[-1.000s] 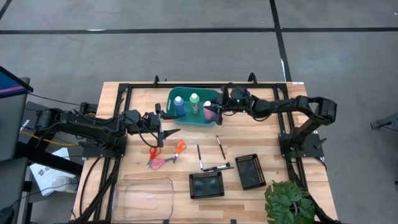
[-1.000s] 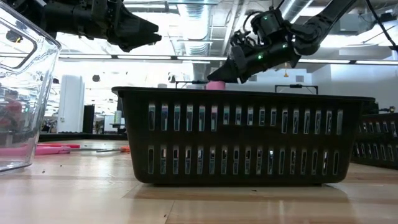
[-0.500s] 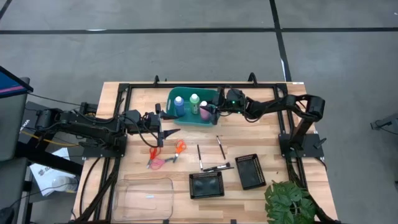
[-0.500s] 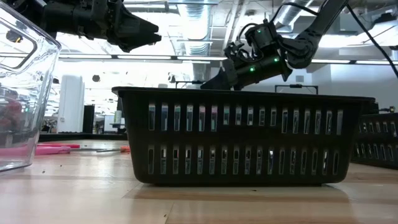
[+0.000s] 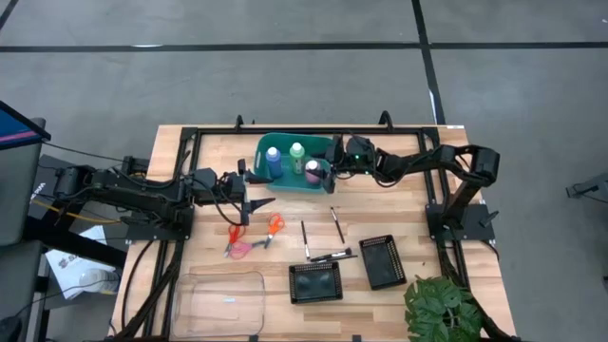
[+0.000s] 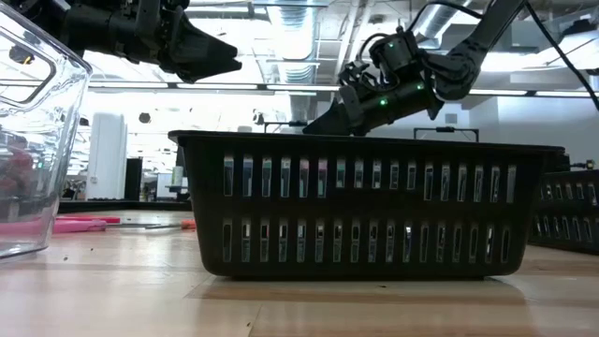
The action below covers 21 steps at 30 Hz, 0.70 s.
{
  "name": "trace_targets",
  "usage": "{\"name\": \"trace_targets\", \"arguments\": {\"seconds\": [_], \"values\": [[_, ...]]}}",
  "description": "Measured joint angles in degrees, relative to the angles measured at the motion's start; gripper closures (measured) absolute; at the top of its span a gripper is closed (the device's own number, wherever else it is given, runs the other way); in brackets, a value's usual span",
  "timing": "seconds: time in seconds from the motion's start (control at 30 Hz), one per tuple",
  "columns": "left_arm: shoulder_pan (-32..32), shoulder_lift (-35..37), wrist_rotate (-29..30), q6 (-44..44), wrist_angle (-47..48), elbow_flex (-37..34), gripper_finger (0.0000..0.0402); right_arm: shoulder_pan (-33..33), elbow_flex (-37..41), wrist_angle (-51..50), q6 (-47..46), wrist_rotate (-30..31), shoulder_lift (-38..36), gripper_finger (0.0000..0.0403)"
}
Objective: Pick & Place Paint Supplies
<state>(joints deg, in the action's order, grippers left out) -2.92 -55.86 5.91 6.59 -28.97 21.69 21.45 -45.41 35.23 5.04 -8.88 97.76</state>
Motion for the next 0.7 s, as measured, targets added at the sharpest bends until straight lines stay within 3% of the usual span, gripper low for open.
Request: {"name": "trace_targets", "arguments": {"seconds": [0.47, 0.7], "values": [[0.0, 0.0, 0.0, 0.0, 0.7, 0.0, 0.0165, -0.3, 0.0, 2.3, -0.1, 0.2, -0.7, 0.0149], [0.0, 0.0, 0.0, 0.0, 0.8, 0.0, 0.0165, -2.1, 0.0, 4.0, 0.4, -0.2, -5.4, 0.0149]]}}
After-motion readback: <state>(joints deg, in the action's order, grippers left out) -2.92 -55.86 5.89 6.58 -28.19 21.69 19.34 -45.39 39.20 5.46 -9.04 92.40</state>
